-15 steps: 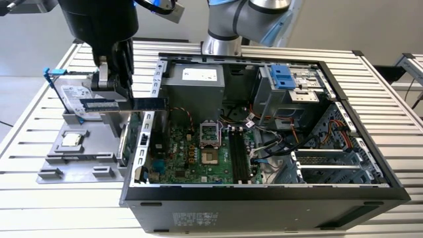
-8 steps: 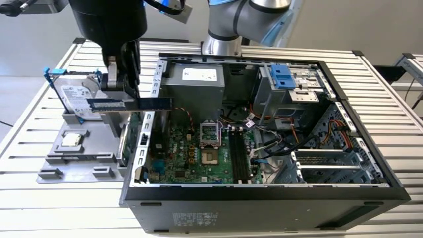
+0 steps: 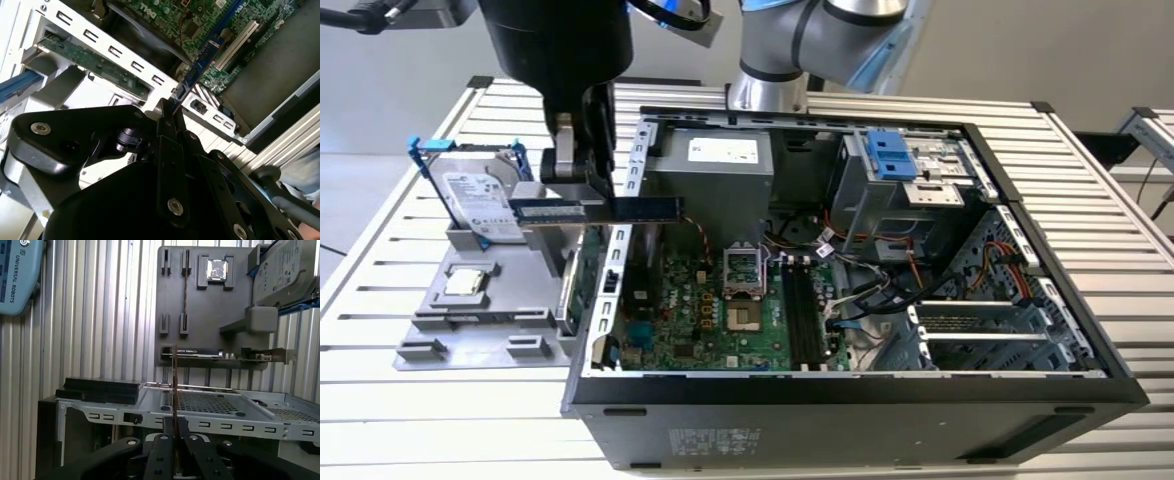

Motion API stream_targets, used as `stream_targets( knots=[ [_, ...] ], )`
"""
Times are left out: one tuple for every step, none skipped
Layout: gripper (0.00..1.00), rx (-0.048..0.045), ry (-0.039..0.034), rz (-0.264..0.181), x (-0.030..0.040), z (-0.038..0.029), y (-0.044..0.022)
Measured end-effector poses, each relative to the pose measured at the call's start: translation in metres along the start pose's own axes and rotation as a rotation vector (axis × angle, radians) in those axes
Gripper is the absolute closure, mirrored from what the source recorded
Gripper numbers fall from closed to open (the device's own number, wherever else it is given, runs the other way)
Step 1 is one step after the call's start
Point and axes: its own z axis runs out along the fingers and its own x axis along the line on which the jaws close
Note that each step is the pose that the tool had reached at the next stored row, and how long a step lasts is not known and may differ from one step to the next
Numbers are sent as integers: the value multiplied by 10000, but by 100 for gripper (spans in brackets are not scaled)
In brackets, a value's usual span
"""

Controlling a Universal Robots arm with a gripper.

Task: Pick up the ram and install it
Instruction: 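Pick up the ram and move it above insertion slot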

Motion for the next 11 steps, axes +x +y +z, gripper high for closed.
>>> stream_targets(
  knots=[
    [100, 1, 0, 0, 0, 0, -11],
    [100, 1, -1, -1, 0, 0, -20],
    [100, 1, -1, 0, 0, 0, -30],
    [100, 1, 0, 0, 0, 0, -40],
    [100, 1, 0, 0, 0, 0, -50],
    [100, 1, -1, 0, 0, 0, -60],
    [100, 0, 0, 0, -1, 0, -70],
    [100, 0, 0, 0, -1, -1, -80],
    [100, 0, 0, 0, -1, -1, -91],
    [100, 0, 0, 0, -1, -1, -101],
    [100, 0, 0, 0, -1, -1, -112]
  ],
)
